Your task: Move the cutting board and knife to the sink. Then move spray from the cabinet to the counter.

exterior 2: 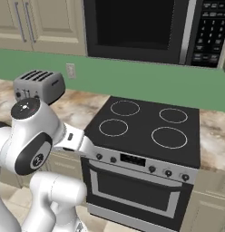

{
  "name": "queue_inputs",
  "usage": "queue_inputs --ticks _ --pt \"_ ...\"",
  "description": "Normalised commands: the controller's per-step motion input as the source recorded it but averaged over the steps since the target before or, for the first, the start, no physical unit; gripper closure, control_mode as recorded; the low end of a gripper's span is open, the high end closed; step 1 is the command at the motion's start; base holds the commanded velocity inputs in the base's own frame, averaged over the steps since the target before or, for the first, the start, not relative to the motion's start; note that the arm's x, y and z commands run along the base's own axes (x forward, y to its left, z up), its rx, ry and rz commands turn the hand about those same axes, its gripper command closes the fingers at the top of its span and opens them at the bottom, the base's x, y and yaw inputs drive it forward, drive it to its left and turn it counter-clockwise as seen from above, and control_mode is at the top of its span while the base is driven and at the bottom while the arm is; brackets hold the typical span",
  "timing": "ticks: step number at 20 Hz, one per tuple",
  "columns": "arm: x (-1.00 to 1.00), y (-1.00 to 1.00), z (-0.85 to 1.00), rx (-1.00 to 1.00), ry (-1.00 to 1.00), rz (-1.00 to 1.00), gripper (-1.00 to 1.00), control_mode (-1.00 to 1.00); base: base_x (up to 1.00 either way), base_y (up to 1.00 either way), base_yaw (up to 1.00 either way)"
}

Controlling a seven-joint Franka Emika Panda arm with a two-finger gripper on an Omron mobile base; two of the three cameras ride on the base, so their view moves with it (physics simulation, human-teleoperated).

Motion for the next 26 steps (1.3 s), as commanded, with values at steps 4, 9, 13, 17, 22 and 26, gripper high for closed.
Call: queue_inputs --ticks 4,9,13,17,22,26 --pt "0.0 0.0 0.0 0.0 0.0 0.0 -1.0 1.0 -0.31 -0.71 0.1" --pt "0.0 0.0 0.0 0.0 0.0 0.0 -1.0 1.0 -0.37 -0.71 0.06" --pt "0.0 0.0 0.0 0.0 0.0 0.0 -1.0 1.0 -0.33 -0.69 0.01" --pt "0.0 0.0 0.0 0.0 0.0 0.0 -1.0 1.0 -0.19 -0.54 0.04" --pt "0.0 0.0 0.0 0.0 0.0 0.0 -1.0 1.0 -0.12 -0.53 0.1" --pt "0.0 0.0 0.0 0.0 0.0 0.0 -1.0 1.0 -0.09 -0.45 0.11"
